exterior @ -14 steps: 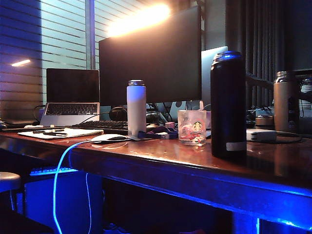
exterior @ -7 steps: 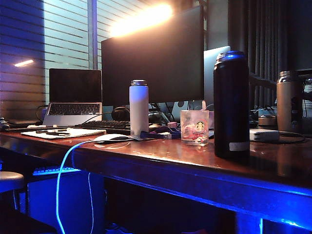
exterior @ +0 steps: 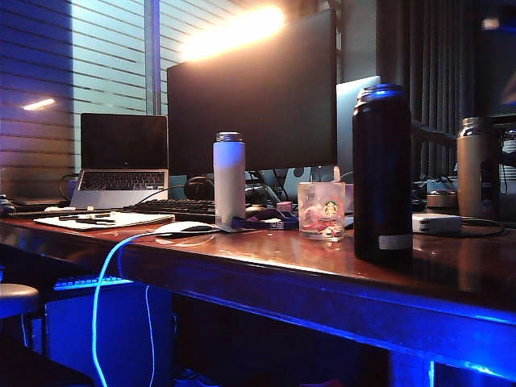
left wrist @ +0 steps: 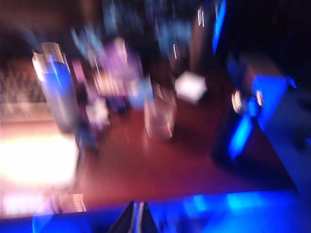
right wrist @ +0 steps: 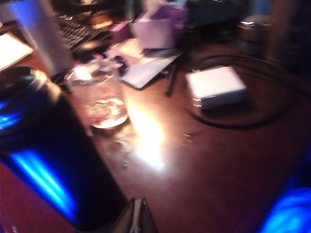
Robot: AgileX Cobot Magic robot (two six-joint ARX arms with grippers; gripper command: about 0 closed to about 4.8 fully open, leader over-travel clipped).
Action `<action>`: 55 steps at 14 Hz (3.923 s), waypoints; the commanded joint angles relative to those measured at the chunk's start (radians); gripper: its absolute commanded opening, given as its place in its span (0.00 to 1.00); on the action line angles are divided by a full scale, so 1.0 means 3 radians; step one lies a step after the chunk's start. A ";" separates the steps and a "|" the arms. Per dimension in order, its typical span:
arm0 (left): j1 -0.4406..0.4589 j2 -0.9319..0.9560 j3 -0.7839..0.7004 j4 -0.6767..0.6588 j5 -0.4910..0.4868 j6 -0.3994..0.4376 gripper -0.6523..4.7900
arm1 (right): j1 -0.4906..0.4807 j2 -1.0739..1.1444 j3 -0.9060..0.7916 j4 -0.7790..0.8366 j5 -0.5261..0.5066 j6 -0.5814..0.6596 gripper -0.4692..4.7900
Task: Pick up the black thermos, pour a little water from inside into the glass cup, then place the black thermos back on the table.
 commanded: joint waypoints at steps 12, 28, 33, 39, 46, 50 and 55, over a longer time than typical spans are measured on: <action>-0.0387 0.0184 0.0009 -0.0415 -0.0992 0.0549 0.16 | 0.0141 0.0351 -0.0086 0.0525 -0.0057 0.0009 0.09; -0.0347 0.0228 0.0009 0.0020 -0.1005 0.0291 0.16 | 0.0356 0.0849 -0.0748 0.2149 -0.0833 -0.0088 1.00; -0.0347 0.0228 0.0009 0.0020 -0.1005 0.0290 0.16 | 0.1069 0.1132 -0.0749 0.2417 0.0787 -0.0271 1.00; -0.0347 0.0228 0.0009 0.0018 -0.1005 0.0290 0.16 | 0.1475 0.2305 -0.0711 0.3639 0.1680 -0.0276 1.00; -0.0348 0.0228 0.0009 0.0019 -0.1003 0.0290 0.16 | 0.1467 0.2593 -0.0313 0.3627 0.1724 -0.0381 1.00; -0.0348 0.0228 0.0009 0.0018 -0.1003 0.0290 0.16 | 0.1466 0.2834 -0.0139 0.3647 0.1851 -0.0380 1.00; -0.0350 0.0228 0.0009 0.0005 -0.1002 0.0289 0.16 | 0.1439 0.3034 0.0037 0.3657 0.2068 -0.0381 1.00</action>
